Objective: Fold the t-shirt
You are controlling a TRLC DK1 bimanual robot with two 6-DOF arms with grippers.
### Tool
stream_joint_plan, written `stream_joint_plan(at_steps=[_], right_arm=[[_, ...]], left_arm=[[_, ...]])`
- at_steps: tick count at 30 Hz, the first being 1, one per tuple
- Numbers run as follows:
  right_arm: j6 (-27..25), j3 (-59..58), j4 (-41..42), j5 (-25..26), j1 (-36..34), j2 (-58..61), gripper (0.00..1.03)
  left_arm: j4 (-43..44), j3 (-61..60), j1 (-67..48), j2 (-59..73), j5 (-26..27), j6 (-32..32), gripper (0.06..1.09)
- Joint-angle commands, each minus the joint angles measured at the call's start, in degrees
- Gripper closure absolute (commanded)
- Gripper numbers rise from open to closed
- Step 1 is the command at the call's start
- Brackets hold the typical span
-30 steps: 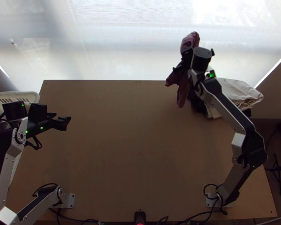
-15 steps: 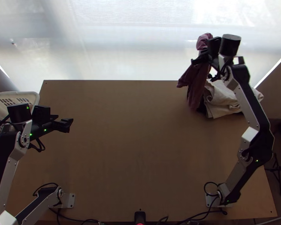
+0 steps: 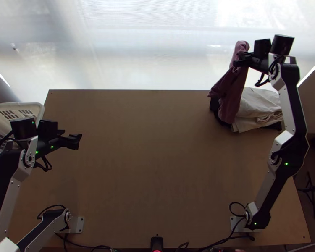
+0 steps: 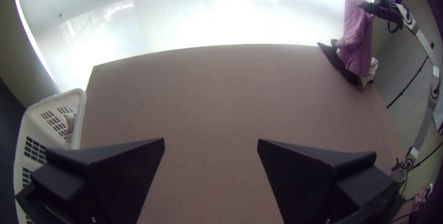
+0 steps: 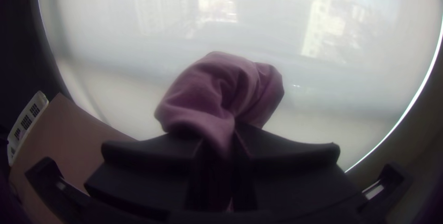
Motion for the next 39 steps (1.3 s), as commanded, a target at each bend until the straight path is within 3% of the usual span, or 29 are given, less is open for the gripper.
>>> stream_joint_plan(at_steps=[1, 10, 17, 24, 27, 30, 32, 33, 39], right_arm=[[0.16, 1.18, -0.19, -3.90, -7.65, 3.85, 1.00], [-1.24, -0.31, 2.35, -7.15, -18.64, 9.13, 1.00], [-3.18, -12.18, 4.55, -9.17, -26.29, 8.86, 1.00], [-3.44, -23.43, 11.76, -9.43, -28.57, 8.51, 0.98], [-3.35, -23.51, 11.76, -9.43, -28.22, 10.71, 0.60], [-2.74, -22.72, 11.67, -9.35, -27.60, 11.76, 0.37], [-2.74, -22.11, 11.58, -9.26, -27.52, 11.94, 0.09], [-2.74, -21.93, 11.06, -9.17, -27.78, 11.76, 0.04], [-5.02, -23.16, 6.40, -7.94, -31.12, 6.31, 0.04]], left_arm=[[0.53, -1.67, -0.39, -0.23, -0.56, -0.21, 0.11], [1.23, -4.31, -1.27, -0.84, -1.18, -0.21, 0.11], [1.59, -5.10, -1.97, -0.76, -1.62, 0.14, 0.11], [2.11, -5.80, -2.76, -0.23, -2.14, 0.58, 0.11], [2.29, -5.89, -3.20, 0.12, -3.11, 0.93, 0.10], [2.38, -5.89, -3.55, 0.39, -3.20, 1.10, 0.10], [2.29, -5.89, -3.64, 0.47, -3.20, 1.10, 0.10], [2.29, -5.89, -3.64, 0.56, -3.29, 1.19, 0.10], [2.29, -5.36, -3.73, 0.56, -3.46, 1.28, 0.10]])
